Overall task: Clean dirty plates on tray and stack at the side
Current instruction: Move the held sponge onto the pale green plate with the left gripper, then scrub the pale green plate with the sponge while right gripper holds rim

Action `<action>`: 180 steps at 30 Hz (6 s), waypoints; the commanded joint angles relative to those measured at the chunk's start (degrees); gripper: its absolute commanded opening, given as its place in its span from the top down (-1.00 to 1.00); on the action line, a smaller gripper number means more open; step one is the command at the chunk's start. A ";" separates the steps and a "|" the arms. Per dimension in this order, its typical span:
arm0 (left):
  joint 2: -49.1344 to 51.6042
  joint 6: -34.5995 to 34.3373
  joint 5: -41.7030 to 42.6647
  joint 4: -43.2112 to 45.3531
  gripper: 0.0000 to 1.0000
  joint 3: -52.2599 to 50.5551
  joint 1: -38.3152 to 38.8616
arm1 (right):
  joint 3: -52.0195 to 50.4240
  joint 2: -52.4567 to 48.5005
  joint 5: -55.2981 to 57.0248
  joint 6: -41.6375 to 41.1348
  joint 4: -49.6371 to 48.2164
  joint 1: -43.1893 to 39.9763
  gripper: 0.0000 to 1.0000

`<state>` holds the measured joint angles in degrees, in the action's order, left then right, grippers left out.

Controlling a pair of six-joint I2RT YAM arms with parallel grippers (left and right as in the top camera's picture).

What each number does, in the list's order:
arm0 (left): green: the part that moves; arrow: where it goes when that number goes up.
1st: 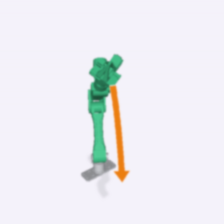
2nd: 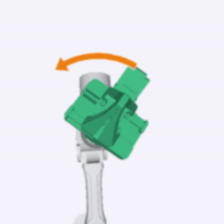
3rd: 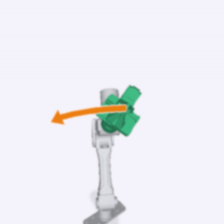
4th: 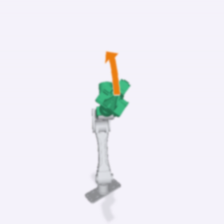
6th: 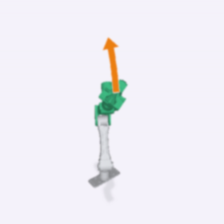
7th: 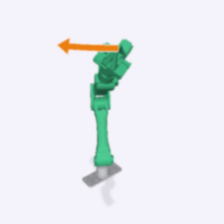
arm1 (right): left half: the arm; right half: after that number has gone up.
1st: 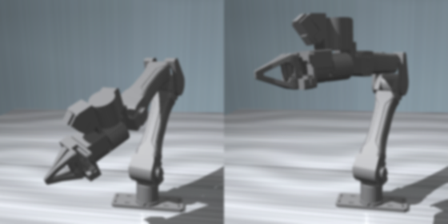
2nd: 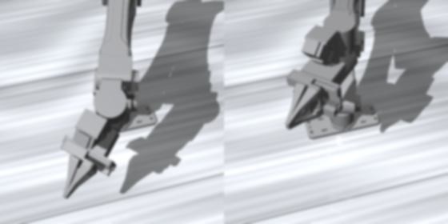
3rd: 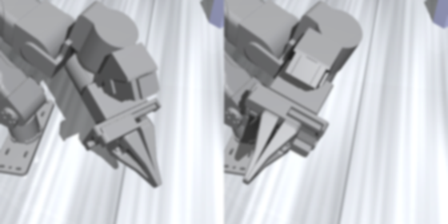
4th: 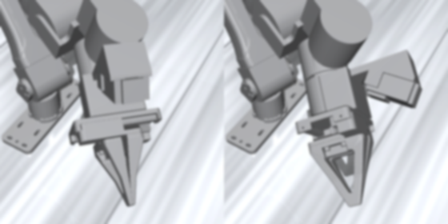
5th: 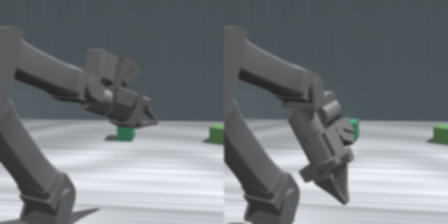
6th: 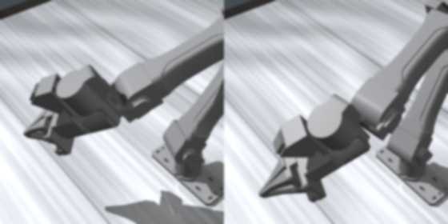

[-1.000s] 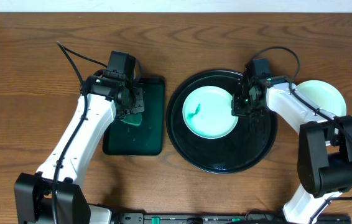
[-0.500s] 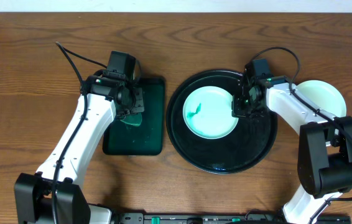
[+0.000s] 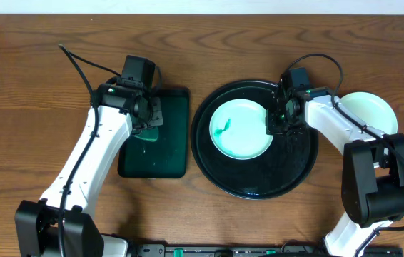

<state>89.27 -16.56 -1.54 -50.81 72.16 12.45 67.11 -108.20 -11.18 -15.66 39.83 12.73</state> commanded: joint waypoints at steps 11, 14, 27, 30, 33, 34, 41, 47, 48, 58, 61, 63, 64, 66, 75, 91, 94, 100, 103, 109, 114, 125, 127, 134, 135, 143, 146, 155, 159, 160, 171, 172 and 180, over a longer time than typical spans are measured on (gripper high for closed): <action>1.68 -1.79 -0.48 -3.69 0.86 8.44 1.57 | 0.13 1.51 -1.09 1.62 0.96 1.01 0.98; 1.70 -5.38 -0.44 -1.66 0.86 8.41 3.93 | 0.13 1.51 -1.11 1.60 0.94 1.01 0.98; 6.99 -15.34 -0.09 6.45 0.86 8.26 21.00 | 0.13 1.51 -0.85 1.60 0.87 2.12 0.98; 10.93 -17.38 0.02 8.39 0.86 8.26 23.32 | 0.13 1.49 -0.85 1.60 0.87 2.23 0.98; 14.99 -18.73 2.43 10.86 0.85 8.26 24.68 | 0.13 1.49 -0.85 1.60 0.83 2.60 0.98; 15.78 -18.78 3.82 11.58 0.85 8.26 24.83 | 0.13 1.49 -0.85 1.60 0.72 2.78 0.98; 19.23 -19.89 4.26 13.49 0.86 8.22 24.87 | 0.13 1.49 -0.66 1.60 0.66 3.04 0.98; 21.44 -18.03 1.70 13.66 0.86 8.22 24.26 | 0.11 1.49 -0.63 1.60 0.66 3.08 0.98; 21.77 -17.55 1.73 13.64 0.86 8.22 23.89 | 0.11 1.49 -0.63 1.60 0.68 3.08 0.98; 23.17 -16.06 0.85 16.26 0.86 6.97 23.30 | 0.11 1.49 0.42 2.69 0.68 3.13 0.97; 24.46 -16.06 0.85 17.49 0.86 5.90 23.30 | 0.11 1.49 0.42 2.99 0.68 3.13 0.98; 25.77 -16.06 0.85 17.55 0.86 5.84 23.30 | 0.11 1.49 0.42 3.58 0.68 3.13 0.98; 26.62 -16.06 0.85 17.55 0.86 5.84 23.30 | 0.11 1.49 0.42 3.76 0.68 3.13 0.98; 27.71 -16.06 0.87 17.51 0.86 5.84 23.30 | 0.11 1.46 0.42 3.78 0.68 3.13 0.97; 30.18 -12.79 13.81 17.53 0.86 5.79 23.30 | 0.11 1.46 0.42 3.76 0.61 3.13 0.98; 23.71 -8.55 29.81 21.59 0.86 8.39 22.82 | 0.11 1.46 0.42 3.76 0.37 3.56 0.98; 19.87 -8.57 21.66 20.65 0.86 8.39 22.60 | 0.11 1.46 0.42 3.76 0.39 3.56 0.98; 16.83 -11.17 9.81 16.17 0.85 8.17 22.60 | 0.11 1.46 0.42 3.76 0.39 3.63 0.98; 17.94 -11.23 9.81 16.15 0.86 7.30 22.60 | 0.11 1.46 0.42 3.76 0.35 3.89 0.98; 20.52 -11.10 5.66 16.15 0.86 5.90 22.10 | 0.11 1.46 0.42 3.76 0.33 3.87 0.98; 22.36 -11.10 5.77 16.15 0.87 5.79 20.55 | 0.11 1.46 0.44 3.76 0.31 3.87 0.98; 30.82 -5.14 18.03 21.59 0.86 5.18 20.02 | 0.11 1.46 0.42 3.78 0.22 3.87 0.98; 30.97 -5.14 21.20 21.81 0.85 5.18 20.04 | 0.11 1.46 0.42 3.76 0.22 3.87 0.98; 27.39 -5.14 32.63 26.18 0.86 6.75 20.04 | 0.11 1.46 0.42 3.78 0.20 3.89 0.98; 26.51 -5.11 32.61 26.18 0.86 7.04 20.02 | 0.11 1.46 0.42 3.76 0.22 3.89 0.98; 17.51 -11.87 16.04 17.75 0.86 6.69 20.04 | 0.11 1.46 0.39 3.76 0.22 3.87 0.98; 17.55 -14.29 16.00 16.55 0.85 4.76 20.15 | 0.11 1.46 0.39 3.76 0.22 3.87 0.98; 19.12 -16.96 11.17 19.61 0.86 -1.25 20.52 | 0.11 1.46 0.39 3.76 0.22 3.87 0.98; 20.96 -17.00 11.15 24.00 0.86 -3.10 20.52 | 0.11 1.46 0.39 3.74 0.22 3.89 0.98; 21.73 -17.07 11.15 24.41 0.85 -3.10 20.52 | 0.11 1.46 0.39 3.76 0.20 3.89 0.98; 27.19 -19.56 25.05 27.08 0.85 -2.95 20.52 | 0.11 1.46 0.39 3.76 0.00 3.89 0.98; 27.19 -19.56 28.26 28.02 0.86 -2.93 20.52 | 0.11 1.46 0.37 3.76 0.00 3.89 0.98; 25.46 -21.49 38.53 34.88 0.85 -2.25 20.52 | 0.11 1.46 0.39 3.76 0.02 3.89 0.98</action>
<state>113.97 -36.53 28.95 -16.97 70.08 31.27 67.11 -107.94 -10.11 -12.95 40.01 15.84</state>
